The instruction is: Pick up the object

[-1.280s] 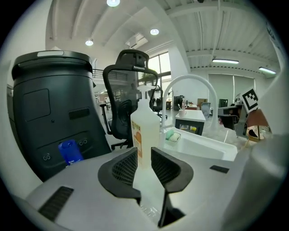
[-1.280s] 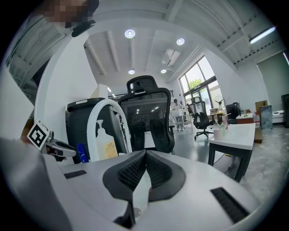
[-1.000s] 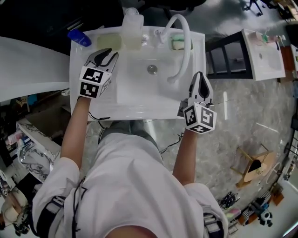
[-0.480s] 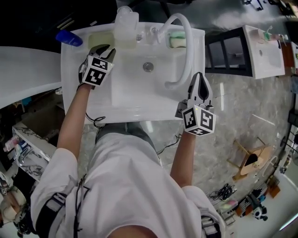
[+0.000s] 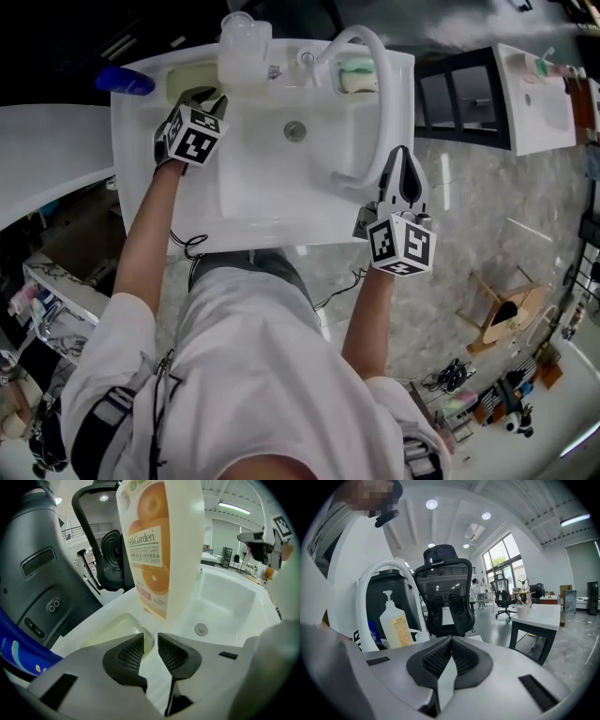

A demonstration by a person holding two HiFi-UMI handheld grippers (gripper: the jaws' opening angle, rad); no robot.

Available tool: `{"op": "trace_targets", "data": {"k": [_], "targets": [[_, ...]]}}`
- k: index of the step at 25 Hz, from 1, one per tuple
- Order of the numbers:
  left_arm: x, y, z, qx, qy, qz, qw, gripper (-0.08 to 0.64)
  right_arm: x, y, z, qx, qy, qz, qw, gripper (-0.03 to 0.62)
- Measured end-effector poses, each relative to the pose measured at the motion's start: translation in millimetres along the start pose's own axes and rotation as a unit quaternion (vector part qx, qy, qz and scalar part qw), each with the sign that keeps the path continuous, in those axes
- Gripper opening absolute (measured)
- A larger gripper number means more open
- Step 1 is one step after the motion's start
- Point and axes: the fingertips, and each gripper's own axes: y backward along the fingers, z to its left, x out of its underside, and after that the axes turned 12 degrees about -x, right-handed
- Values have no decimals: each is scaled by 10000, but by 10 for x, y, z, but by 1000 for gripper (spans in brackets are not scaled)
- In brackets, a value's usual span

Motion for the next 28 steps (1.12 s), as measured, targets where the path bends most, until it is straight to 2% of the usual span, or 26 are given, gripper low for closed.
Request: {"op": "trace_targets", "data": {"k": [9, 17, 28], "targets": [[-28, -43, 17, -86, -344, 7, 9994, 83, -13, -40, -41, 47, -11, 36, 10000, 9], [-31, 83, -6, 94, -66, -10, 9999, 55, -145, 37, 33, 35, 148, -6, 9999, 9], [-227, 554, 106, -114, 221, -466, 9986, 51, -392, 269, 198, -18, 252, -276, 9993, 9]]}}
